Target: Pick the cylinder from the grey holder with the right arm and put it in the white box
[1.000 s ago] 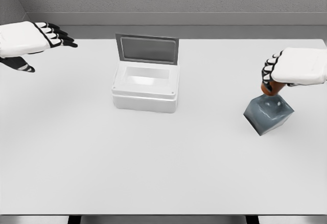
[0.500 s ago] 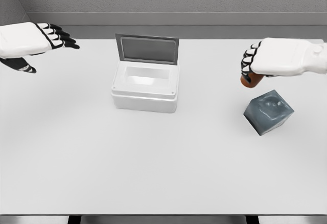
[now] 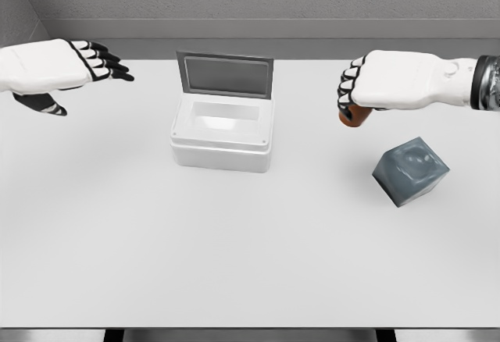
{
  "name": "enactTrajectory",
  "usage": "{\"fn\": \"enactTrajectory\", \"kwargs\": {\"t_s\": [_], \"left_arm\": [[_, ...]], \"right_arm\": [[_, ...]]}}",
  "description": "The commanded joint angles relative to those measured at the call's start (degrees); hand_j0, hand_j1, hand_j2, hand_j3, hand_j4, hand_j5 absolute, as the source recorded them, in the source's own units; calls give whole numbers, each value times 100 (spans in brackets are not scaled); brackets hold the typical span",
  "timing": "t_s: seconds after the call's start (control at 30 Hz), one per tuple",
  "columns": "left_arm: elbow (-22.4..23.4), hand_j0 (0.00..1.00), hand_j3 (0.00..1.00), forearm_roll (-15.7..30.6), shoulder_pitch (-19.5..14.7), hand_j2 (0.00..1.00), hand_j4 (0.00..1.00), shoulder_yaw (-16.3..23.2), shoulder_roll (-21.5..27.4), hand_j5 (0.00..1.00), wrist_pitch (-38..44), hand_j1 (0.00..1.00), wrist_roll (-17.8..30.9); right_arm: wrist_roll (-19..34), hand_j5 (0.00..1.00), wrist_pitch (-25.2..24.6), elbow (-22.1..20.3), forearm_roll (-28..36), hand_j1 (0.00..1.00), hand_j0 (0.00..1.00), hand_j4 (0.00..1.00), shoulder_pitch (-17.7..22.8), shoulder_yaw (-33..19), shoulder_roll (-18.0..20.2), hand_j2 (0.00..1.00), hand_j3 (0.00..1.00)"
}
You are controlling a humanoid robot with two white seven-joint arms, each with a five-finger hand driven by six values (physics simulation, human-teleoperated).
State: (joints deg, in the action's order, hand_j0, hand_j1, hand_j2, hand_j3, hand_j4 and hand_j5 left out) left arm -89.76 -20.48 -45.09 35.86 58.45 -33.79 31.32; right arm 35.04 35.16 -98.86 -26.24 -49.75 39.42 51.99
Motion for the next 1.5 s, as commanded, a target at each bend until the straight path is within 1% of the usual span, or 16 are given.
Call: {"fn": "enactTrajectory", "kwargs": {"t_s": [0.0,0.1,0.2,0.3,0.4,0.53,0.63,0.83,0.97,1.17,1.23,1.3,1.4,1.47], "left_arm": [[-6,100,100,18,0,100,100,17,-1,100,21,100,-3],[-6,100,100,9,-9,100,100,17,-1,100,21,100,-3],[-6,100,100,-9,-18,100,100,52,-1,100,21,100,-3],[-6,100,100,-17,-18,100,100,52,-1,100,21,100,-3],[2,100,100,-18,-18,100,100,78,-10,100,21,100,-3],[2,100,100,-26,-18,100,100,140,-10,100,21,100,-3],[2,100,100,-18,-44,100,100,149,-10,100,21,100,-3],[2,100,100,-18,-70,100,100,166,-36,100,21,100,-3],[2,100,100,-18,-70,100,100,175,-36,100,21,100,-11],[-6,100,100,-18,-114,100,100,175,-62,100,21,100,-3],[-6,100,100,-18,-123,100,100,175,-62,100,22,100,-11],[-6,100,100,-18,-132,100,100,175,-71,100,21,100,-11],[-6,100,100,-18,-132,100,100,175,-71,100,21,100,-11],[-6,100,100,-18,-132,100,100,175,-71,100,21,100,-3]], "right_arm": [[-4,41,-16,69,-13,41,41,41,-17,5,-198,41,41],[-4,41,-16,236,-154,41,41,41,-44,22,-409,41,41],[-4,41,-16,508,-242,41,41,41,-211,224,-664,41,41],[-4,41,-16,667,-365,41,41,41,-272,268,-892,41,41],[-4,41,-16,693,-374,41,41,41,-413,365,-1042,41,41],[-4,41,-16,702,-382,41,41,41,-475,435,-1138,41,41],[-4,41,-16,895,-374,41,41,41,-624,585,-1341,41,41],[-4,41,-16,921,-382,41,41,41,-765,778,-1622,41,41],[-4,41,-16,1203,-479,41,41,41,-844,875,-1921,41,41],[-4,41,-16,1299,-541,41,41,41,-975,936,-2131,41,41],[-4,41,-16,1475,-541,41,41,41,-1046,945,-2299,41,41],[-4,41,-16,1554,-549,41,41,41,-1099,1024,-2413,41,41],[-4,42,-16,1633,-549,42,42,42,-1134,1033,-2466,42,42],[-4,42,-16,1721,-655,42,42,42,-1134,1033,-2554,42,42]]}}
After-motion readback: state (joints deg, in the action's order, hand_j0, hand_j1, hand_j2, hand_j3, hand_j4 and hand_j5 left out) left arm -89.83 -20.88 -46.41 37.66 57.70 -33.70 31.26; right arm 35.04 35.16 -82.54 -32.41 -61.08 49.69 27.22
